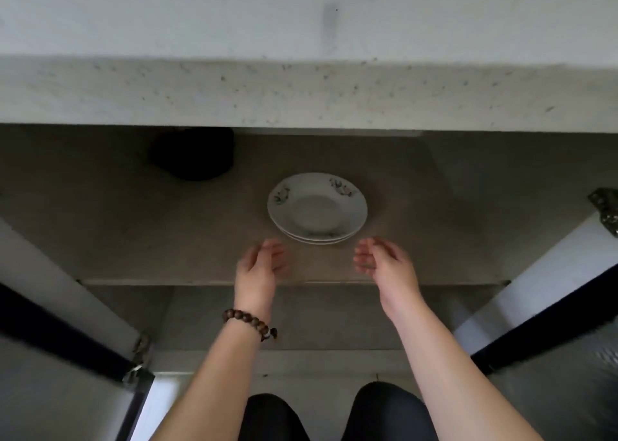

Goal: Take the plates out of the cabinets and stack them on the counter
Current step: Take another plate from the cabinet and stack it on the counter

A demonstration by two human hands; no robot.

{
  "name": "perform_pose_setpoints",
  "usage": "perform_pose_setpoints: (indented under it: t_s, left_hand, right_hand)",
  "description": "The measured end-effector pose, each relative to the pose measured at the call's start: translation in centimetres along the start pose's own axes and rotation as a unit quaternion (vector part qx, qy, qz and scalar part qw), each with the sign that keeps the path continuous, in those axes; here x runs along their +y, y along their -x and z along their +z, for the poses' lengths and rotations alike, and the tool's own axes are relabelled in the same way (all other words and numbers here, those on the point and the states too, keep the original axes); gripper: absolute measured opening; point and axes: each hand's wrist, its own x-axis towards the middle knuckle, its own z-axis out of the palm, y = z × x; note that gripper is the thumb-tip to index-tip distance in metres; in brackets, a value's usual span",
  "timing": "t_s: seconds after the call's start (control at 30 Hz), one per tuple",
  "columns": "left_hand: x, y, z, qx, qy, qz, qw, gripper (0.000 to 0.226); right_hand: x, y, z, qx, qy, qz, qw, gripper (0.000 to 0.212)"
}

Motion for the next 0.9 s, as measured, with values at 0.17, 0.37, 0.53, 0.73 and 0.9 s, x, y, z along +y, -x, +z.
perform_pose_setpoints:
  t_s: [0.17, 0.37, 0.53, 0.73, 0.9]
  left_hand:
    - [0.6, -2.3, 1.2, 0.036, -0.011, -0.008, 0.999, 0.020]
    - [2.6, -5.7, 3.6, 0.031, -0.095, 0.006, 0.995, 0.039]
    - [2.5, -7.4, 4.7, 0.019, -0.184, 0.026, 0.982, 0.042]
    - [3.0, -8.5, 4.3, 0.002, -0.250, 0.002, 0.968, 0.038]
    - [3.7, -8.8, 3.8, -0.011, -0.218, -0.045, 0.975, 0.034]
  right_hand:
    - [-0.5, -2.3, 0.0, 0.023, 0.033, -0.033, 0.999, 0.020]
    - [-1.8, -7.3, 1.6, 0.032, 0.126, -0.032, 0.991, 0.036]
    - [-1.9, -9.9, 2.9, -0.001, 0.201, 0.025, 0.979, 0.044]
    - [-1.6, -10.6, 3.6, -0.001, 0.027, 0.098, 0.995, 0.040]
    - [-1.7, -10.1, 3.8, 0.007, 0.031, 0.096, 0.995, 0.049]
